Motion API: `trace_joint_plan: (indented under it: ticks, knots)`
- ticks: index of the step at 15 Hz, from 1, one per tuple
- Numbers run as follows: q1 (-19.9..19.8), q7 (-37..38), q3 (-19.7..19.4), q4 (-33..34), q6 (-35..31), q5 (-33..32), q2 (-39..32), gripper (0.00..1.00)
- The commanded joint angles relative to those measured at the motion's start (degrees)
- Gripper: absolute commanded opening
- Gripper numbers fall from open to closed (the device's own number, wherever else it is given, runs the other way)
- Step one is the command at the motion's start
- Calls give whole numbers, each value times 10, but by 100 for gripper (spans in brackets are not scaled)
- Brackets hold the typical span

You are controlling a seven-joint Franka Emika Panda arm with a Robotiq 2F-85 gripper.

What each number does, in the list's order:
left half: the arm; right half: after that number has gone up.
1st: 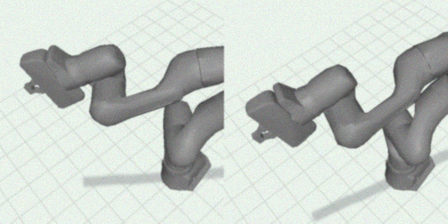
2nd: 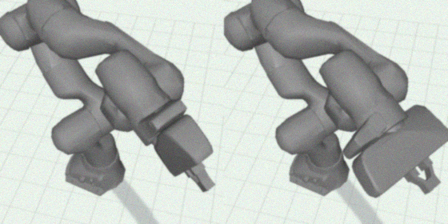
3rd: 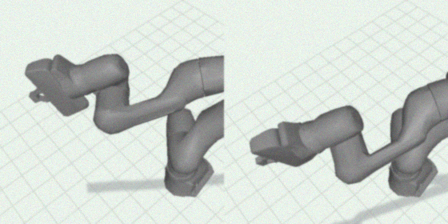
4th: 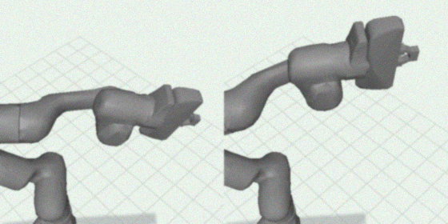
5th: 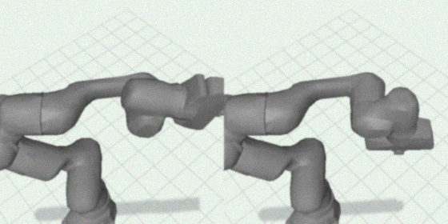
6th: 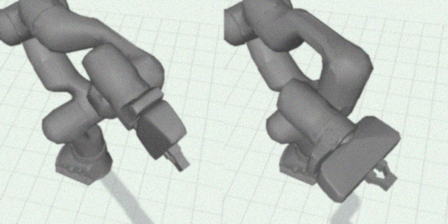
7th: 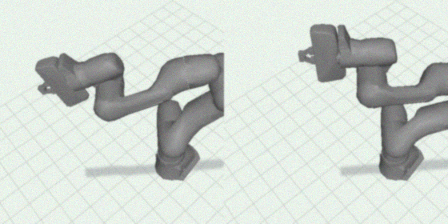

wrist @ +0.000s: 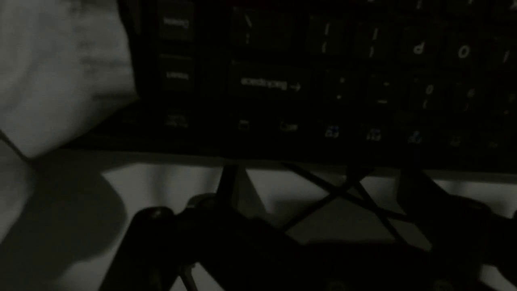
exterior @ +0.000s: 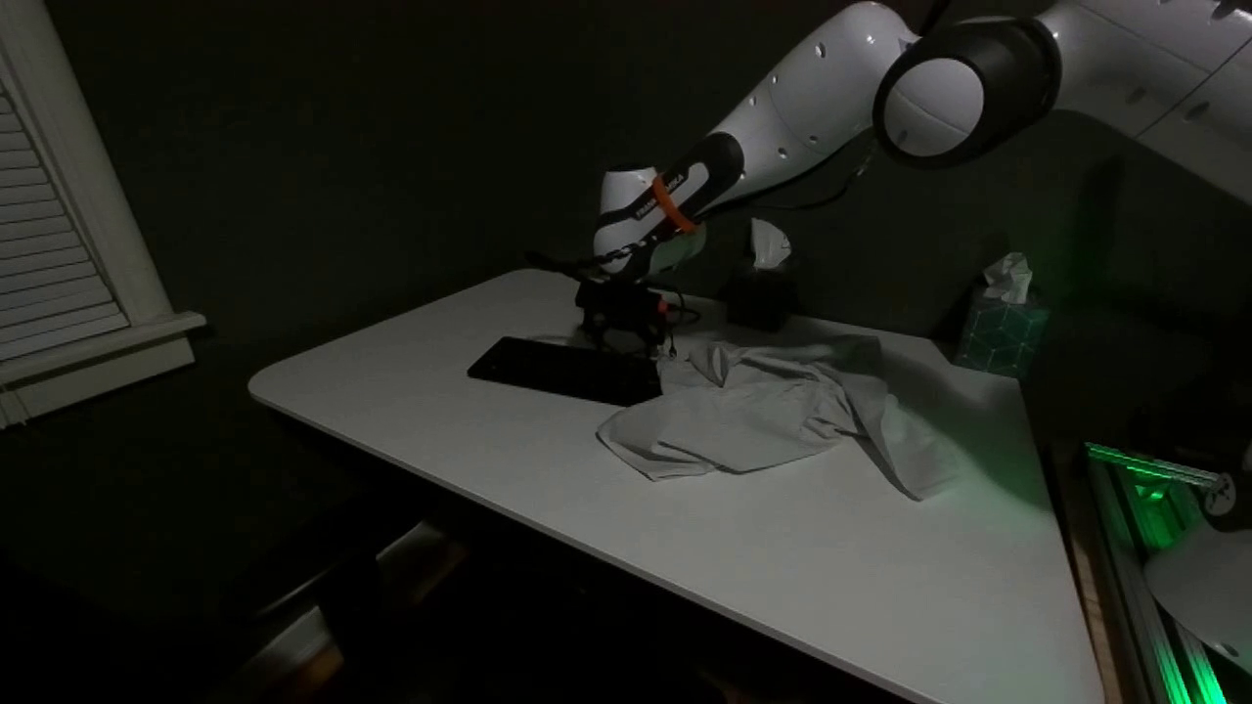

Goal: Push the black object to the left

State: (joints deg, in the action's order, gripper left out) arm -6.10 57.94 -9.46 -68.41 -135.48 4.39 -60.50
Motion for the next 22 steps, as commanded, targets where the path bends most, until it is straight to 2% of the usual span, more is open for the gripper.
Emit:
trace_joint_plan:
  ticks: [1, 7, 14, 22]
  knots:
    - [12, 23, -2, 20, 59, 13, -7, 100]
    - [5, 38, 27, 30, 128, 36, -4, 100]
    - [-5, 30, 47, 29, 166, 66, -1, 100]
    - [1, 34, 66, 1, 199, 90, 10, 100]
